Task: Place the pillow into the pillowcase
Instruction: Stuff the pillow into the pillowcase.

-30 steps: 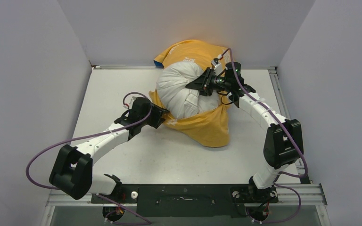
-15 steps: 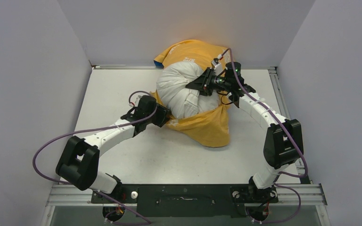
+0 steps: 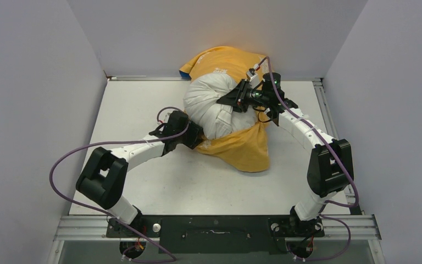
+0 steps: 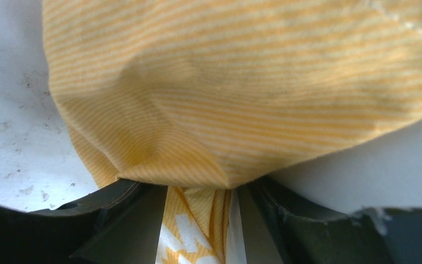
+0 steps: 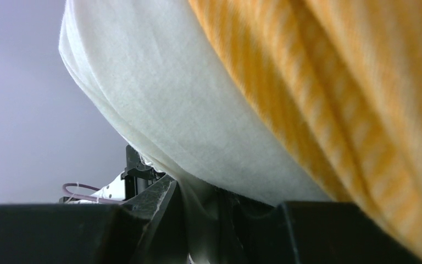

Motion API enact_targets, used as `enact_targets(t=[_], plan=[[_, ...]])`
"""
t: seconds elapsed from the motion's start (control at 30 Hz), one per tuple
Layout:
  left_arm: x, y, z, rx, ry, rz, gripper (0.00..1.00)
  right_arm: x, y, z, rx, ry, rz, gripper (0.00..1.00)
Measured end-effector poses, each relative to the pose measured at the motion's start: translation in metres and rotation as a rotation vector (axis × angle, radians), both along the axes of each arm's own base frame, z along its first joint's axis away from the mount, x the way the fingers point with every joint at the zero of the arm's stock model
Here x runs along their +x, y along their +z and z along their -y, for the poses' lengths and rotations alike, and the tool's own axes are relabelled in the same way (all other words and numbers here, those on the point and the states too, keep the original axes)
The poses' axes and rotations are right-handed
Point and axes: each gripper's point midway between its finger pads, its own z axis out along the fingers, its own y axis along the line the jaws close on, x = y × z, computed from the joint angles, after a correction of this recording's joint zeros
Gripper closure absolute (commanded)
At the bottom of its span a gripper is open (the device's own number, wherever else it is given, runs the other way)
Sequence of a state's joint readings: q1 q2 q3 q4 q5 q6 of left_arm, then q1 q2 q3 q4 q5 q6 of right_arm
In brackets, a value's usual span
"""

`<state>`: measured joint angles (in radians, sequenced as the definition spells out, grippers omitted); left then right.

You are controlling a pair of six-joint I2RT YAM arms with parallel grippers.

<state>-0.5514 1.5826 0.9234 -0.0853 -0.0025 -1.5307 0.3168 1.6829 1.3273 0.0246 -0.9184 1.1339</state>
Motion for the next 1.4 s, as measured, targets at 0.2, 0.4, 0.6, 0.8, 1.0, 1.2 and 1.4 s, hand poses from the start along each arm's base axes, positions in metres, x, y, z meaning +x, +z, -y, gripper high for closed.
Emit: enact_targets(t=[0.2,0.4,0.6,0.8,1.0,1.2,1.4], plan=[[0.005,-0.01,0.01,-0.021,-0.027,0.0,0.64,0.0,-0.002,0.001,-0.008,-0.005,-0.005,0.92],[0.011,-0.006,0.018,-0.074,-0.06,0.065,0.94,0.001,-0.003,0.002,-0.009,-0.006,-0.007,0.92],[0.002,0.006,0.002,-0.112,-0.047,0.142,1.0,0.001,-0.001,0.002,-0.004,-0.007,-0.005,0.92],[-0.008,0.036,-0.027,-0.13,0.036,0.281,1.0,0.003,0.009,0.0,0.023,-0.003,0.024,0.92],[-0.016,0.068,-0.052,-0.151,0.099,0.452,1.0,0.005,0.026,-0.001,0.02,0.01,0.077,0.93],[-0.022,0.102,-0.065,-0.185,0.112,0.605,1.0,0.013,0.042,-0.009,-0.086,0.043,0.181,0.95],[-0.022,0.15,-0.076,-0.252,0.141,0.767,1.0,0.005,0.019,-0.036,-0.343,0.114,0.264,0.95]])
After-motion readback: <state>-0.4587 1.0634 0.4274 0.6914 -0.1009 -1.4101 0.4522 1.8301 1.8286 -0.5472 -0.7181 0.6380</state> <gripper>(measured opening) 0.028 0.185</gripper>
